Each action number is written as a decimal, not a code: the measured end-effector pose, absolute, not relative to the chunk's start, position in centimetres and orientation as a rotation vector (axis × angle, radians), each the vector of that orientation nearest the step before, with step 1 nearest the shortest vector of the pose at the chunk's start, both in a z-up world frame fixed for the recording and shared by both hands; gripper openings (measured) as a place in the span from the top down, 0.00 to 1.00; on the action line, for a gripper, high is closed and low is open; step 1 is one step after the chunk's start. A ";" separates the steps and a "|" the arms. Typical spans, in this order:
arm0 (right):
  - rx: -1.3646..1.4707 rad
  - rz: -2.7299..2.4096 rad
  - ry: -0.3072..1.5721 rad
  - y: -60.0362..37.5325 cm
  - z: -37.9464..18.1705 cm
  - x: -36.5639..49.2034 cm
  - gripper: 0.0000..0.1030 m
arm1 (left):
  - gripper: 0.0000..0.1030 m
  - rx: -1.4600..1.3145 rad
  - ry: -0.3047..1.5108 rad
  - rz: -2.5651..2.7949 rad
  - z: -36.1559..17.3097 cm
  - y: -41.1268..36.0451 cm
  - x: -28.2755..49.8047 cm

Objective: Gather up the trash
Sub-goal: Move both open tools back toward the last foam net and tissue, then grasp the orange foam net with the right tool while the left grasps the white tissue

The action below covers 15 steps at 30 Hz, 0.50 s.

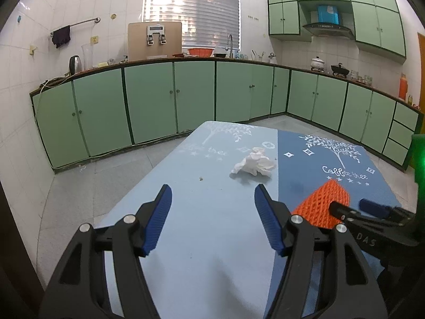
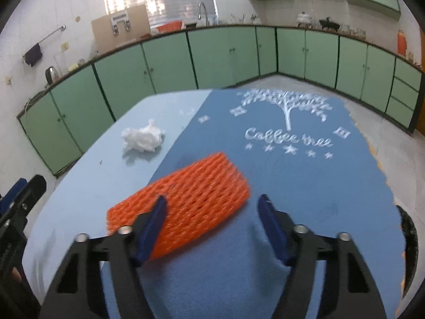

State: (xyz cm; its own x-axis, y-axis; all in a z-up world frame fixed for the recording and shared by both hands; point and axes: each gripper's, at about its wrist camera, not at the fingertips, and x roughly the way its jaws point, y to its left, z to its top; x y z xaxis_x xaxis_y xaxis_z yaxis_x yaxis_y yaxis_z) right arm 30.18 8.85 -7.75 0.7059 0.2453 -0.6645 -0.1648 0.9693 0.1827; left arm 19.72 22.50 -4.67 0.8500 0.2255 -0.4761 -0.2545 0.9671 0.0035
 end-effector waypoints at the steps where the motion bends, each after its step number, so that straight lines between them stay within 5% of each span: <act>1: 0.116 0.238 0.763 8.9 -8.0 30.3 0.56 | 0.38 -0.061 0.496 0.252 -4.9 22.6 19.8; 6: 0.155 0.302 0.793 8.9 -8.6 30.7 0.98 | 0.38 -0.073 0.515 0.243 -5.3 22.8 20.8; 15: 0.140 0.246 0.682 5.8 -5.8 30.4 1.00 | 0.33 -0.087 0.529 0.192 -4.7 21.2 25.4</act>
